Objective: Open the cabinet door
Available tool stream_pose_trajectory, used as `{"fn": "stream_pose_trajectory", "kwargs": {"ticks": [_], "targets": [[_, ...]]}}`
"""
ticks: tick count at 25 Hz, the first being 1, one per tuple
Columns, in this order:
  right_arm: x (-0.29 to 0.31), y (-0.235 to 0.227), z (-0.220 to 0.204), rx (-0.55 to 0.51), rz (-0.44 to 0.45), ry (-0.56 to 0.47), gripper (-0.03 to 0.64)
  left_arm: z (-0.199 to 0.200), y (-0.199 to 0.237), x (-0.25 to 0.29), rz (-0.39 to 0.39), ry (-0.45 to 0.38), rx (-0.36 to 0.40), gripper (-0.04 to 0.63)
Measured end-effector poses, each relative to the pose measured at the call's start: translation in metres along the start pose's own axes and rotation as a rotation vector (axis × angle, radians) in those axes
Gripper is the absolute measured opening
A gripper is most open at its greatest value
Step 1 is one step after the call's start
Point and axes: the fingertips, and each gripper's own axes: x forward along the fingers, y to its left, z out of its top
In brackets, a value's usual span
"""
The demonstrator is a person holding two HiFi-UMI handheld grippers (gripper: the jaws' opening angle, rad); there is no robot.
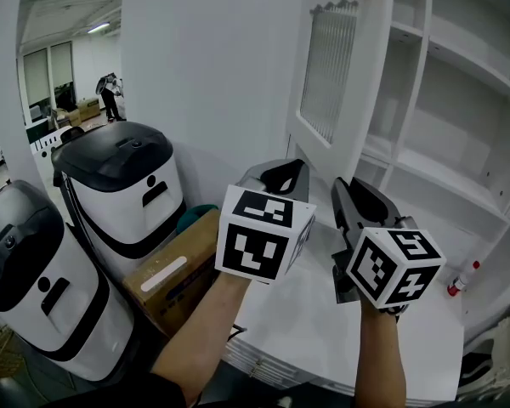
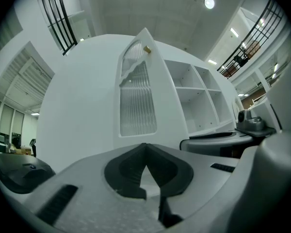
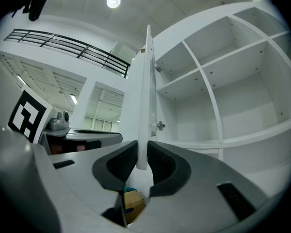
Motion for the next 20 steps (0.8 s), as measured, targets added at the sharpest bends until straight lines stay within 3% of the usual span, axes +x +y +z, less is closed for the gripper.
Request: {"fn": "stream_pose_trajectory", "kwargs": {"ticks": [20], "targets": [[0.012,0.051,0.003,-0.020,0.053,-0.024,0.077,-0.001,0.023,-0.036,0.066,0.008,0.014,0.011]]}}
